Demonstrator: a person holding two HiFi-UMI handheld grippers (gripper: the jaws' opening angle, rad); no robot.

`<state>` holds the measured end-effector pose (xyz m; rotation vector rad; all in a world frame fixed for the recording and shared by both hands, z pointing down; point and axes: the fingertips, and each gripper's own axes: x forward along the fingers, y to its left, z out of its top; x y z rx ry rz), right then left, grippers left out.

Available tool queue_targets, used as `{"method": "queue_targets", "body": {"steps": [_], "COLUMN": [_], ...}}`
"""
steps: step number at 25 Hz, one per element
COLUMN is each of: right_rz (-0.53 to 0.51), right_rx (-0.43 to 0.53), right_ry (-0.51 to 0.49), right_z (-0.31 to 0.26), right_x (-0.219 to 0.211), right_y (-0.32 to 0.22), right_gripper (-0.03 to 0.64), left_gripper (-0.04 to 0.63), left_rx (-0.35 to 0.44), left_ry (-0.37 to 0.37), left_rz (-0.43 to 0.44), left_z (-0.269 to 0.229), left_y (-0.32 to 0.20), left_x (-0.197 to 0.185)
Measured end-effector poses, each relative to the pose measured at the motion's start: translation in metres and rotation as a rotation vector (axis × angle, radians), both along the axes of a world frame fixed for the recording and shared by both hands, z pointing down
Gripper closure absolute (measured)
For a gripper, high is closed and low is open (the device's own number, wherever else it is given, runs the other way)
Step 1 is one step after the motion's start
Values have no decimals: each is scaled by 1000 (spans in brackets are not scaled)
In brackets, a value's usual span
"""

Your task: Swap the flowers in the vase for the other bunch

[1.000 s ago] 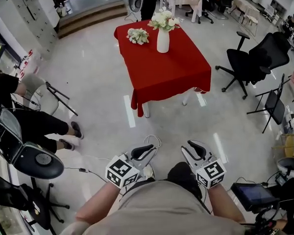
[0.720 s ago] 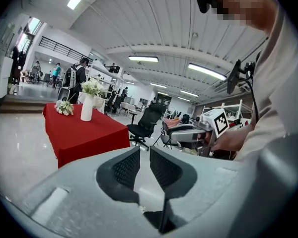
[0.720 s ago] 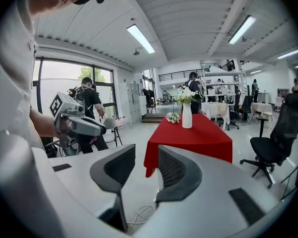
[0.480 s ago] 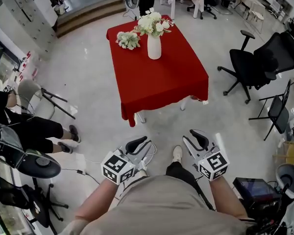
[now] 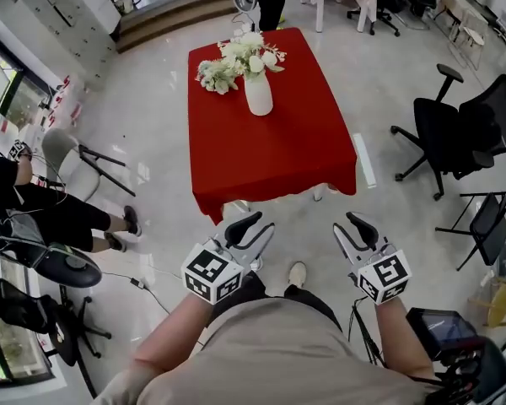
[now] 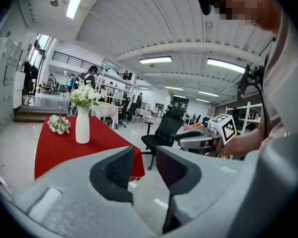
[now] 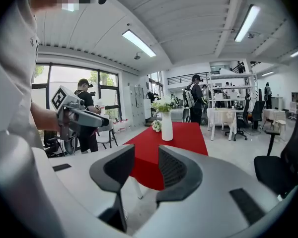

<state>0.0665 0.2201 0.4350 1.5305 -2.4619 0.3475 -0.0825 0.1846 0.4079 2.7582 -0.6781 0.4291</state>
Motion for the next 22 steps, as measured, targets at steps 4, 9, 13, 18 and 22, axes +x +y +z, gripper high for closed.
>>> {"method": "queue_targets", "body": {"steps": [4,9,13,18,22], "right_rz": [15,1,14,14,5], "right_rx": [7,-8,-27,-36,-18], "right_ry": [-41,-44,-28,18,45], "right_z": [3,13,12,2,-6], "right_x": [12,11,13,12,5], "right_y": [-21,-57,-89,-136,-179], "right_gripper": [437,382,365,359,347], "left_gripper": [447,410,373,345,316], "left_rx": [-4,7,7,30,70], "left_ry": [-19,-6,31,74,79], "left_rz": [-54,-125,-149,-198,-223], "left_z": [3,4,6,0,-5], "left_y": [-28,-84,-132,-193,-236], "left_x": [9,13,17,20,18]}}
